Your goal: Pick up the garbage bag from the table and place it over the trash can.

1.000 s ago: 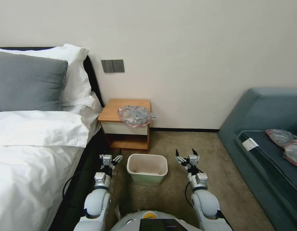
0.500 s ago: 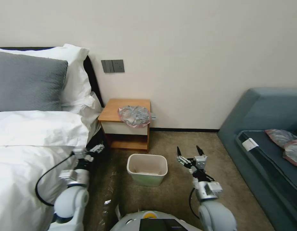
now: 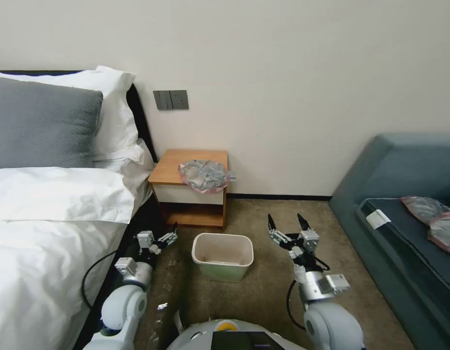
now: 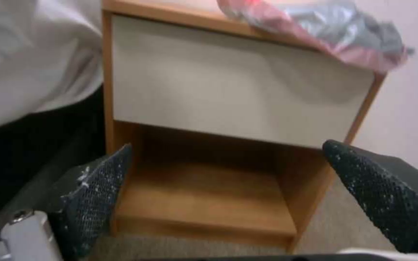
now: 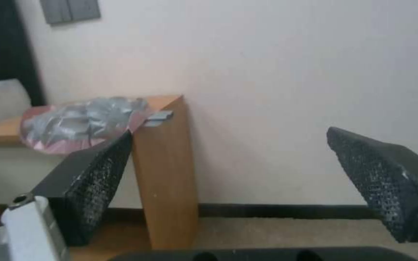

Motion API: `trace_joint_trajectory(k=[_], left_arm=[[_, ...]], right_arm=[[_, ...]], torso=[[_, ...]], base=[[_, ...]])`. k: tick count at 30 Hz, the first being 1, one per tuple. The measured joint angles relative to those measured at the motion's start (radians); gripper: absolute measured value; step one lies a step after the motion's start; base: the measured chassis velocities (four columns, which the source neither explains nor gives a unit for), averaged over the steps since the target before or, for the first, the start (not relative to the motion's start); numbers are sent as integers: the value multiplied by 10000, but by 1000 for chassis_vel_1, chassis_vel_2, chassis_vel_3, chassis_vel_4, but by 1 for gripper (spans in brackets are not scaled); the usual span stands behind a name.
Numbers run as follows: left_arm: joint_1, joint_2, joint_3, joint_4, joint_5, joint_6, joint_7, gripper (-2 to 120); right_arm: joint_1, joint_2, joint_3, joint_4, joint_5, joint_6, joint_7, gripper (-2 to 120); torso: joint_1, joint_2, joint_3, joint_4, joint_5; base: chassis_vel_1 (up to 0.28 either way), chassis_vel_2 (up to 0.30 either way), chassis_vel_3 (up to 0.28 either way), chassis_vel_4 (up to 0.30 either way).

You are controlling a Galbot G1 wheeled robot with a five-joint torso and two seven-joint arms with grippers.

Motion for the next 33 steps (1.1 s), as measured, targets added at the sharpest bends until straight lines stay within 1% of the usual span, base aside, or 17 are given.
trace_joint_trajectory(k=[1, 3, 4, 5, 8, 9, 10, 14, 15, 19, 22, 24, 25, 27, 29, 32, 33], left_arm=[[0, 0, 0, 0, 0, 0, 0, 100], [46, 15, 13, 56, 131, -94, -22, 100], [50, 33, 0, 60, 191, -156, -36, 100], [50, 33, 0, 60, 191, -156, -36, 100], [42, 119, -14, 61, 275, -293, -122, 100], [28, 194, 1, 60, 363, -426, -208, 100], [28, 194, 1, 60, 363, -426, -208, 100], [-22, 273, 33, -57, 677, -768, -404, 100], [-22, 273, 33, -57, 677, -768, -404, 100], [-80, 337, 52, -155, 693, -876, -607, 100], [-130, 367, 81, -68, 693, -935, -688, 100], [-186, 370, 158, 38, 693, -954, -732, 100], [-186, 370, 158, 38, 693, -954, -732, 100], [-247, 354, 254, 138, 693, -957, -750, 100], [-262, 349, 272, 163, 693, -957, -752, 100], [-371, 234, 395, 389, 702, -966, -765, 100], [-371, 234, 395, 389, 702, -966, -765, 100]], right_arm=[[0, 0, 0, 0, 0, 0, 0, 100], [505, -405, -87, -390, 106, -24, 10, 100], [762, -619, -157, -623, 161, -38, 10, 100], [762, -619, -157, -623, 161, -38, 10, 100], [1355, -1048, -286, -1157, 263, -39, 9, 100], [1802, -1318, -393, -1555, 259, -26, -14, 100], [1802, -1318, -393, -1555, 259, -26, -14, 100], [3122, -2131, -829, -2834, -446, 294, -174, 100], [3122, -2131, -829, -2834, -446, 294, -174, 100], [4154, -2825, -1269, -3561, -639, 366, -182, 100], [4696, -3051, -1571, -3892, -765, 370, -164, 100], [5347, -3225, -1953, -4307, -1080, 375, -156, 100], [5347, -3225, -1953, -4307, -1080, 375, -156, 100], [5995, -3345, -2370, -4864, -1637, 497, -155, 100], [6076, -3357, -2426, -4949, -1730, 534, -157, 100], [7082, -3443, -2955, -6241, -3390, 1173, -584, 100], [7082, -3443, -2955, -6241, -3390, 1173, -584, 100]], torso=[[0, 0, 0, 0, 0], [0, 0, 1, 6, -21], [0, 0, 1, 8, -9], [0, 0, 1, 8, -9], [0, -1, 1, 3, -15], [0, 0, 1, 3, -9], [0, 0, 1, 3, -9], [0, 0, 1, 4, -13], [0, 0, 1, 4, -13], [1, -1, 1, 3, -14], [0, 0, 1, 5, -13], [1, -1, 1, 5, -14], [1, -1, 1, 5, -14], [1, 0, 2, 5, -14], [1, 0, 2, 6, -13], [0, -1, 2, 5, -14], [0, -1, 2, 5, -14]], base=[[0, 0, 0, 0], [0, 0, 0, 0], [0, 0, 0, 0], [0, 0, 0, 0], [0, 0, 0, 0], [0, 0, 0, 0], [0, 0, 0, 0], [0, 0, 0, 0], [0, 0, 0, 0], [0, 0, 0, 0], [0, 0, 0, 0], [0, 0, 0, 0], [0, 0, 0, 0], [0, 0, 0, 0], [0, 0, 0, 0], [0, 0, 0, 0], [0, 0, 0, 0]])
